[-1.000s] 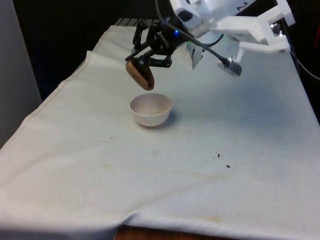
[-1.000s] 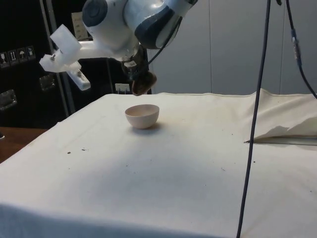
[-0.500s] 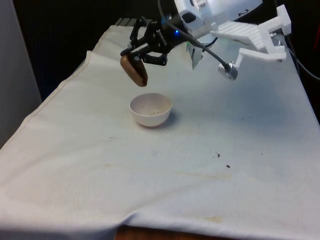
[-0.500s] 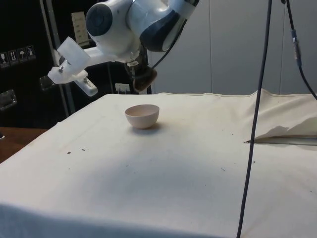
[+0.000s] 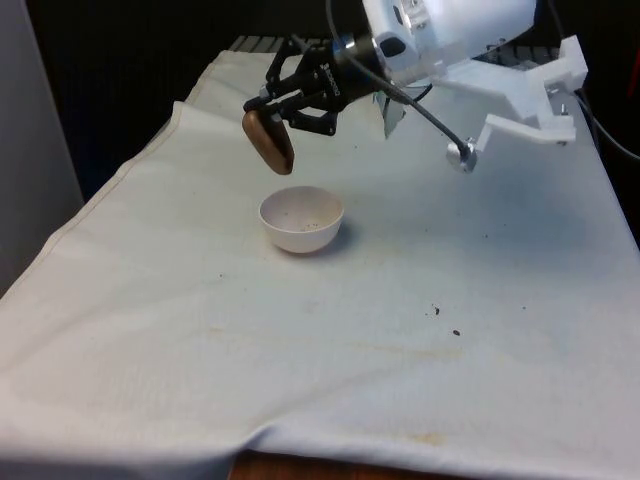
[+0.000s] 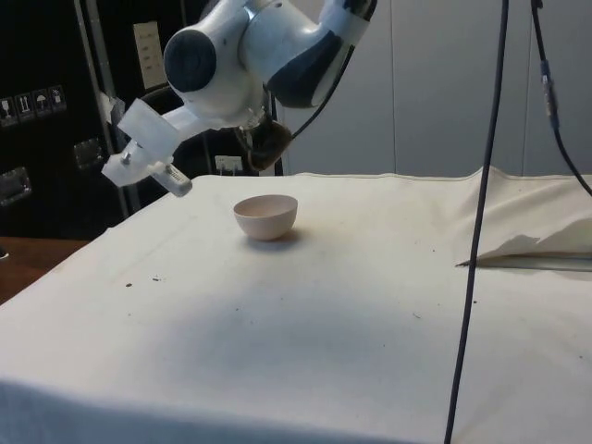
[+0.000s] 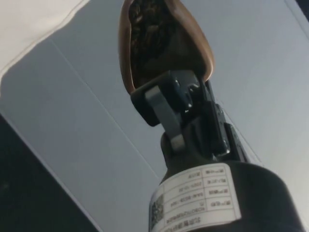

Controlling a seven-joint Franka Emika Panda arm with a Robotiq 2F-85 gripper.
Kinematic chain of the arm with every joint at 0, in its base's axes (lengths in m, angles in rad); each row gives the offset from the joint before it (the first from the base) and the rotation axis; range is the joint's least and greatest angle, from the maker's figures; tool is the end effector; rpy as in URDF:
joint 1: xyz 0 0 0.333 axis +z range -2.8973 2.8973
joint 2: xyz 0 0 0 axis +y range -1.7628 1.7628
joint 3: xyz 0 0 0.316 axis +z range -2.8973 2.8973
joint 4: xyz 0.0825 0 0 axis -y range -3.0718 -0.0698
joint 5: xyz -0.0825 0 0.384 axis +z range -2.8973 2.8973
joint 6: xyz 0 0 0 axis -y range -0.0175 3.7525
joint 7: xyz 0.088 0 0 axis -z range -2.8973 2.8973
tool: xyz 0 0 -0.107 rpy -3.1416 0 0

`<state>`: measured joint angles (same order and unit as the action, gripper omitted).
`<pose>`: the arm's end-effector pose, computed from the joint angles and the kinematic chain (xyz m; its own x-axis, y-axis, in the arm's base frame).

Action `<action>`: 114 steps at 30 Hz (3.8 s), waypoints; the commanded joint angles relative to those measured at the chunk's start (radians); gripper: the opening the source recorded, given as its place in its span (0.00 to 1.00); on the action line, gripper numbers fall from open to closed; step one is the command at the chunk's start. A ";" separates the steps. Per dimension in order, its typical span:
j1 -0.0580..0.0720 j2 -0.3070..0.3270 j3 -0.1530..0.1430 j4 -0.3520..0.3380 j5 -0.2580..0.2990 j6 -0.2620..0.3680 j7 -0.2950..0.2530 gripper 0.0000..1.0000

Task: Pour the coffee beans from the cup into the bowl.

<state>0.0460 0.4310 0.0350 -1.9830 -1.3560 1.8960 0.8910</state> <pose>0.5942 -0.0243 0.2547 0.9903 0.1065 0.0896 -0.0407 -0.3946 0.9180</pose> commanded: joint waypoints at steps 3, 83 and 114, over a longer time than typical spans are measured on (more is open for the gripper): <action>0.005 0.004 0.002 -0.005 -0.029 -0.011 0.010 0.00; 0.005 -0.013 0.163 -0.122 -0.401 -0.317 -0.123 0.00; 0.004 0.001 0.190 -0.175 -0.539 -0.401 -0.135 0.00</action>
<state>0.0480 0.4310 0.2280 -2.1540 -1.8830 1.4950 0.7570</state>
